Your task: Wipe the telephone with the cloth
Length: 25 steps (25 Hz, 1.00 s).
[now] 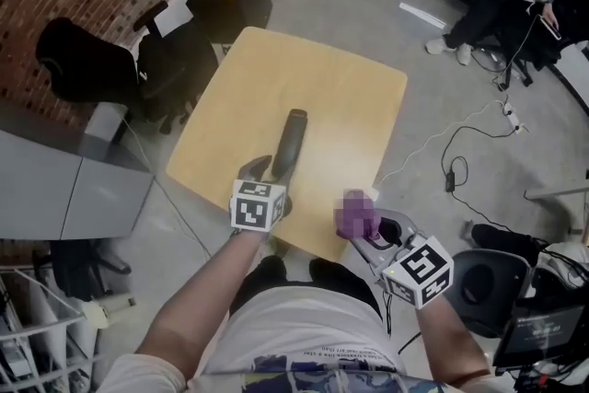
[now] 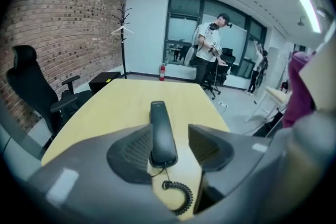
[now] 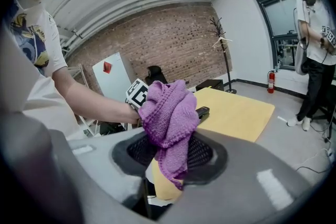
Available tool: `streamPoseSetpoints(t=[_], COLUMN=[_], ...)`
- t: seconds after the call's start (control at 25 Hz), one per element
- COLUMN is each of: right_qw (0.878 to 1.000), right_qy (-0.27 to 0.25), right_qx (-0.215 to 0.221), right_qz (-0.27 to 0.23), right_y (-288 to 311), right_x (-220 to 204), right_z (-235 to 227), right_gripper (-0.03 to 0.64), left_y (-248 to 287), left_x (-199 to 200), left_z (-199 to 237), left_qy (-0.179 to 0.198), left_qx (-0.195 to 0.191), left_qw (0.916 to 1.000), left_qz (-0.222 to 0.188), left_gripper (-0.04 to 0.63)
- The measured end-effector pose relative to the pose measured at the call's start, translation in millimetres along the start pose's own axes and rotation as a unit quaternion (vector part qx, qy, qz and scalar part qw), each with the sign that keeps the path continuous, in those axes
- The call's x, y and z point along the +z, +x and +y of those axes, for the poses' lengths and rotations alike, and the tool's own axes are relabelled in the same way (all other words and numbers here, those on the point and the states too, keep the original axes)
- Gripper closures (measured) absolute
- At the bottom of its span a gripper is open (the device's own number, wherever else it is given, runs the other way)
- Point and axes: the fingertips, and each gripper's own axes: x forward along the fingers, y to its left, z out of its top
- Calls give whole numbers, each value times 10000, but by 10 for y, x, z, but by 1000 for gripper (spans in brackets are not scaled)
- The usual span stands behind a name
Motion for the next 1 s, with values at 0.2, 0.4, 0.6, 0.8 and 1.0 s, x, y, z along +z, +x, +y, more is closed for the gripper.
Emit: streamPoseSetpoints(t=[0.2,0.4,0.6,0.8,1.0], right_qw=[9993,9981,9976,9975,9976], right_qy=[152,337,407,394,397], right_qx=[-341,-497,-549,-578,-549], right_qz=[20,131,115,84,143], right_y=[-156,-247,-270,-218,-198], right_x=[-11,-140,-155,-99,-92], right_z=[-146,-241,-287,-330,-371], right_gripper=[486,486,486,486,486], left_y=[471,802,966,1047,1017], left_x=[81,89,9,-2,4], left_z=[85,143,185,201,168], left_qy=[-88,-203,25,-39,-146], left_qx=[100,187,379,337,303], left_qw=[9995,9987,9970,9976,9976], left_qz=[294,434,668,598,606], left_gripper=[342,309,309,325,334])
